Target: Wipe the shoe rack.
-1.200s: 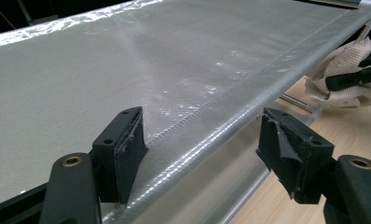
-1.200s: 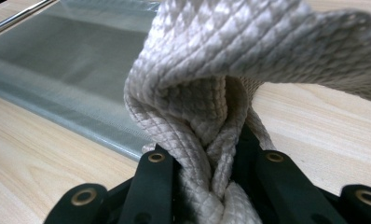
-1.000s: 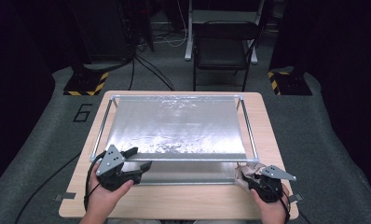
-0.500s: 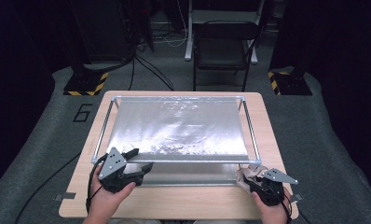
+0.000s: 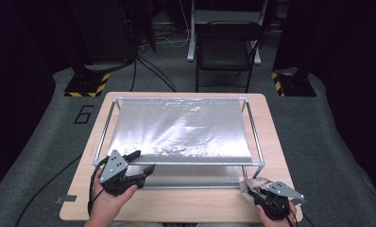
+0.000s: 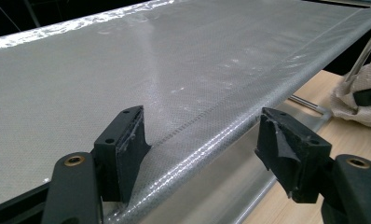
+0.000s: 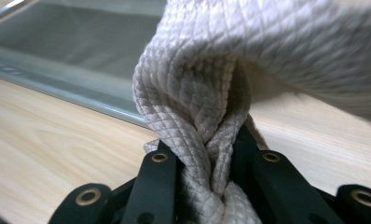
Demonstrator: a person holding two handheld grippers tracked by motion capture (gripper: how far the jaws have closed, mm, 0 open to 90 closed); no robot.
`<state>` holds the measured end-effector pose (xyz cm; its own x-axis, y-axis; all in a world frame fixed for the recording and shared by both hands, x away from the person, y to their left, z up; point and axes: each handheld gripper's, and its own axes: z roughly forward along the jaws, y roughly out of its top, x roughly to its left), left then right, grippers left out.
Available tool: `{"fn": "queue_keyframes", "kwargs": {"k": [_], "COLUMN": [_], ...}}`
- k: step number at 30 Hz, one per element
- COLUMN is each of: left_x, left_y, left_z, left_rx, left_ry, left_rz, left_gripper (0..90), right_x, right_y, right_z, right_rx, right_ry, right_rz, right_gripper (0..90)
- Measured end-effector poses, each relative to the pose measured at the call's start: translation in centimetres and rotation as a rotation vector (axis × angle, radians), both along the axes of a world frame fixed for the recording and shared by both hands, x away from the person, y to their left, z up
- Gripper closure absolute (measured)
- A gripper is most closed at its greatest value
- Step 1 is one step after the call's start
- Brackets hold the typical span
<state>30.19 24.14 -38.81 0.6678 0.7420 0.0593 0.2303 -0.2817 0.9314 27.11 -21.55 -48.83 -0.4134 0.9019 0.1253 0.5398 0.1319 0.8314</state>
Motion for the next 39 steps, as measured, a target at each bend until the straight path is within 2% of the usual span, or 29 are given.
{"fn": "queue_keyframes", "kwargs": {"k": [5,13,15,18,19,21,22,23,24,26,27,28,29,31,33,34,39], "left_x": [0.0,0.0,0.0,0.0,0.0,0.0,0.0,0.0,0.0,0.0,0.0,0.0,0.0,0.0,0.0,0.0,0.0], "left_y": [0.0,0.1,0.1,0.1,0.1,0.1,0.1,0.1,0.1,0.1,0.1,0.1,0.1,0.1,0.1,0.1,0.1], "left_z": [0.0,-0.1,-0.1,-0.1,-0.2,-0.2,-0.2,-0.2,-0.2,-0.2,-0.2,-0.2,-0.2,-0.2,-0.2,-0.2,-0.2], "left_rx": [-0.008,-0.009,-0.009,-0.007,-0.010,-0.012,-0.014,-0.012,-0.012,-0.013,-0.012,-0.012,-0.012,-0.015,-0.012,-0.015,-0.012], "left_ry": [0.003,-0.001,-0.004,-0.007,-0.009,-0.008,-0.010,-0.008,-0.008,-0.008,-0.008,-0.008,-0.008,-0.011,-0.009,-0.011,-0.007], "left_rz": [0.002,0.000,0.001,0.002,0.004,0.000,0.002,0.000,0.000,-0.001,-0.001,-0.001,-0.001,0.001,-0.001,0.001,-0.001], "left_gripper": [32.5,32.7,32.6,32.7,32.7,32.6,32.6,32.7,32.7,32.6,32.6,32.6,32.6,32.6,32.7,32.6,32.6], "right_x": [0.3,2.4,3.1,3.7,4.1,4.4,4.7,4.8,5.1,5.5,5.7,6.0,6.1,6.4,6.3,6.2,5.5], "right_y": [1.7,4.9,5.7,6.5,6.6,7.3,7.3,7.5,7.7,7.8,7.9,8.0,7.9,8.1,8.0,8.0,7.9], "right_z": [0.3,0.0,-0.1,-0.2,-0.3,-0.5,-0.7,-0.7,-0.9,-1.2,-1.3,-1.6,-1.6,-1.7,-1.5,-1.4,-0.8], "right_rx": [-0.004,0.000,-0.018,0.005,-0.036,-0.003,-0.032,-0.022,-0.008,-0.017,-0.021,-0.039,-0.052,-0.038,-0.050,-0.023,-0.017], "right_ry": [-0.014,-0.002,-0.011,0.001,-0.009,0.008,0.002,0.011,0.010,0.024,0.015,0.021,0.023,0.035,0.030,0.025,0.020], "right_rz": [0.047,0.099,0.113,0.116,0.124,0.115,0.114,0.116,0.122,0.114,0.121,0.092,0.104,0.089,0.091,0.099,0.090], "right_gripper": [76.7,75.9,75.7,75.2,74.9,74.5,73.7,73.1,72.0,68.6,65.4,61.1,58.0,52.3,49.1,47.4,43.6]}}
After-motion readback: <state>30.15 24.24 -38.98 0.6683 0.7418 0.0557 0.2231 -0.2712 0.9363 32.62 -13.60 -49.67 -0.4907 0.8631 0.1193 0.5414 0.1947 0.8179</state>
